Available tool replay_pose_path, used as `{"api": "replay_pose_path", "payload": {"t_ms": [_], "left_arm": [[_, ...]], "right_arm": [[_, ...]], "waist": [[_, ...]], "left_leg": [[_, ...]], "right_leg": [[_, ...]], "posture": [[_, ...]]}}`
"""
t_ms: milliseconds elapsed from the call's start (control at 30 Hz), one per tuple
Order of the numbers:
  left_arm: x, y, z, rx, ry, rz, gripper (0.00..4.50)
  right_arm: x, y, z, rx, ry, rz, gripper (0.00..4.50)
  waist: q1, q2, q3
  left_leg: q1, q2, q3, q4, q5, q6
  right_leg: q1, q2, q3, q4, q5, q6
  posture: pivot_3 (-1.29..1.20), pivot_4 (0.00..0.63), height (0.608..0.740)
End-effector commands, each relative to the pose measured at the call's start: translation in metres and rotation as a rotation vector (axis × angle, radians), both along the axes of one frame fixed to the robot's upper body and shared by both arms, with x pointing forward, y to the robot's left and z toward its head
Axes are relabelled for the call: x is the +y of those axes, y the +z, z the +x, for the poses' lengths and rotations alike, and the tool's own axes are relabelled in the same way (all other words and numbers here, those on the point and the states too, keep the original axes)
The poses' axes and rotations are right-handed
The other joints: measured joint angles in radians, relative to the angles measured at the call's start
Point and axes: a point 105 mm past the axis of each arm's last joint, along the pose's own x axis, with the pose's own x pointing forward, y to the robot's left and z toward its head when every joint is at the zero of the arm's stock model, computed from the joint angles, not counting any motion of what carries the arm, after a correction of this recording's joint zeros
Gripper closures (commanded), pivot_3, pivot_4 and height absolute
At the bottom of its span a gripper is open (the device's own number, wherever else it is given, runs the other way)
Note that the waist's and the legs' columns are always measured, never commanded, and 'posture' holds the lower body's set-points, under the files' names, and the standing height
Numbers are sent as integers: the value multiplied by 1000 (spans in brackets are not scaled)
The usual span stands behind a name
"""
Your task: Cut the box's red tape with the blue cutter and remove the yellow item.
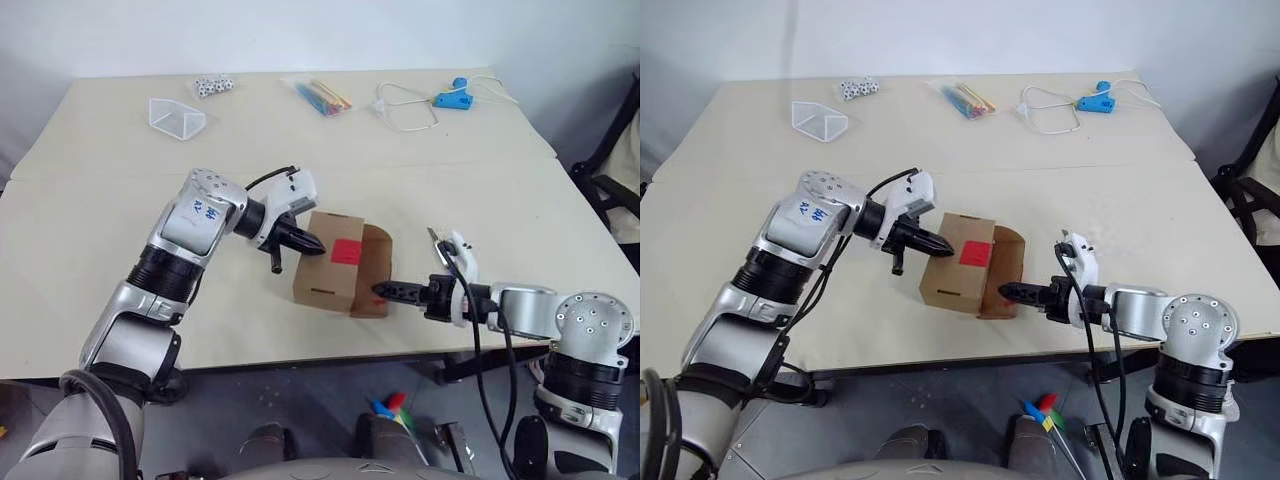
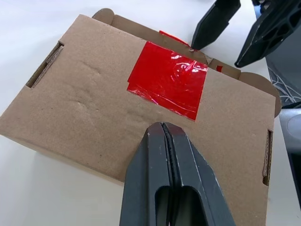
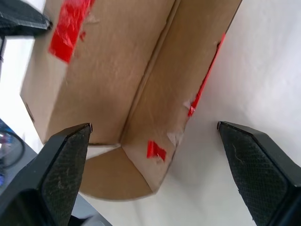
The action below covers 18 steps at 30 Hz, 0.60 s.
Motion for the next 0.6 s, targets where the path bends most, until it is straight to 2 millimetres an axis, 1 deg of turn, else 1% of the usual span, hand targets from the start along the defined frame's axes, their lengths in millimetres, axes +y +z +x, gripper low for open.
{"api": "replay_pose_path", "payload": {"t_ms": [33,433,500,600], "left_arm": [[7,-15,-5,48,25,47,4500],[1,-14,-8,48,16,40,4500],[1,-14,-8,48,13,40,4500],[0,-14,-7,44,9,43,4500]], "right_arm": [[7,-3,0,22,25,24,32],[17,1,19,15,43,34,32],[16,0,24,9,34,19,32],[8,-2,38,9,7,-2,32]], "waist": [[-3,0,0],[-17,0,0],[-17,0,0],[-18,0,0]], "left_leg": [[0,0,0,0,0,0],[1,0,-1,0,0,0],[1,0,-1,0,0,0],[1,0,-1,1,0,0]], "right_leg": [[0,0,0,0,0,0],[0,0,1,1,0,0],[0,0,1,1,0,0],[0,0,2,1,0,0]], "posture": [[0,150,740],[0,150,740],[0,150,740],[0,150,740]]}}
